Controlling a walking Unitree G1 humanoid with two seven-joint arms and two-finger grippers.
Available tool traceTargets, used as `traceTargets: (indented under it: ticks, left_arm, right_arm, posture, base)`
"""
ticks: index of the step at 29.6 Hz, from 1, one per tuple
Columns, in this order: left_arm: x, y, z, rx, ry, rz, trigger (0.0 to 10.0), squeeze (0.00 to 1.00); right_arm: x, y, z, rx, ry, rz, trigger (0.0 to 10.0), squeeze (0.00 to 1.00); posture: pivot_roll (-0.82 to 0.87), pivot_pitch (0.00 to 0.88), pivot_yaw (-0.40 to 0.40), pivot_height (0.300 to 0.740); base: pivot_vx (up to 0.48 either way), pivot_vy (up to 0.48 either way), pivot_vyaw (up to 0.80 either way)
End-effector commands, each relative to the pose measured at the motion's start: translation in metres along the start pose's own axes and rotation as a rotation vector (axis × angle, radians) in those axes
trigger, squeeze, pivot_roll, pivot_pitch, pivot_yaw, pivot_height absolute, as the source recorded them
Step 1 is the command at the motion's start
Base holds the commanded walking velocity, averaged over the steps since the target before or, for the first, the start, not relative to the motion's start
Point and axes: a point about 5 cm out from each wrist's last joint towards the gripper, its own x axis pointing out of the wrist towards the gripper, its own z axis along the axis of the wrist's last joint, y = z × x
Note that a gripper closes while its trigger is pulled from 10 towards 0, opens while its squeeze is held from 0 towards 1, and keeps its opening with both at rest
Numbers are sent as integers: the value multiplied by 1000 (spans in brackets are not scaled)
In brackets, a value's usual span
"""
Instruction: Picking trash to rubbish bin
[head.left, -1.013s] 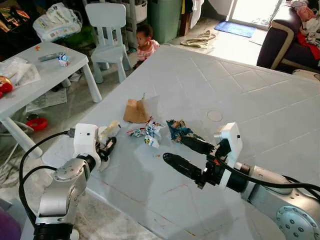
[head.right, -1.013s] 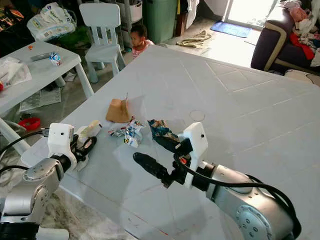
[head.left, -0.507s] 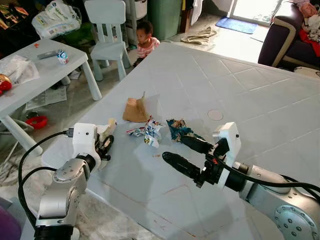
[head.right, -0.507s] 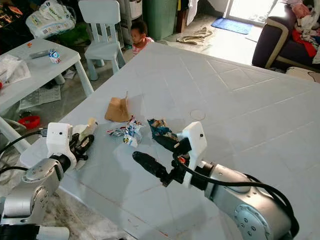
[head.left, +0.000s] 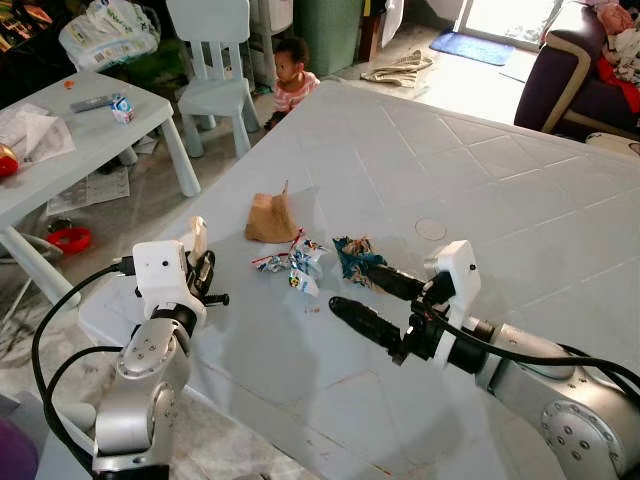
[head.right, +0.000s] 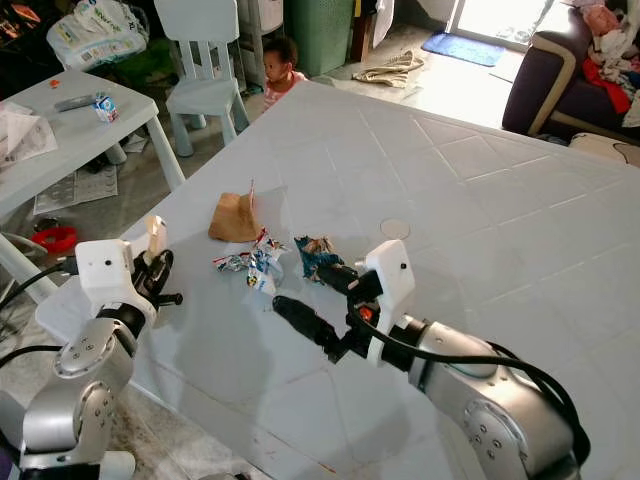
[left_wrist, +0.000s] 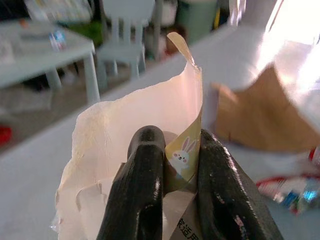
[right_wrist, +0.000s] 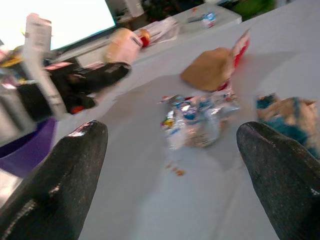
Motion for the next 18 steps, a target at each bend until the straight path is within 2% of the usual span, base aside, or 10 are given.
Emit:
traceTargets:
  ticks: [1,5,10,15,17,18]
  left_arm:
    - [-3,-3,6,28,-52,11,0,0]
    - [-6,-6,10,28,-95,35,0,0]
    - [-13,-5,12,85,-128,92,0,0]
    - [-20,-10,6,85,-119,86,0,0]
    - [-24,-14,2,89,-104,65,0,0]
    - [-24,-14,2,89,-104,65,0,0]
  right_arm:
    - [1,-5,3,-37,-15,-28,10000,0]
    - [5,-13,10,-62,-51,-69,10000,0]
    - [12,-21,19,-96,-93,-80,10000,0]
    - [19,-24,19,-123,-94,-69,10000,0]
    - [23,-29,12,-184,-33,-94,10000,0]
    - [23,-29,12,-184,-33,-94,10000,0]
  posture:
    - [30,105,-56,740]
    - [32,104,-58,740]
    - [35,104,-61,740]
    - [39,101,-69,740]
    - [38,102,-75,740]
    - [38,102,-75,740]
  base:
    - [0,0,0]
    - [0,0,0]
    - [0,0,0]
    - [0,0,0]
    - [0,0,0]
    - [0,0,0]
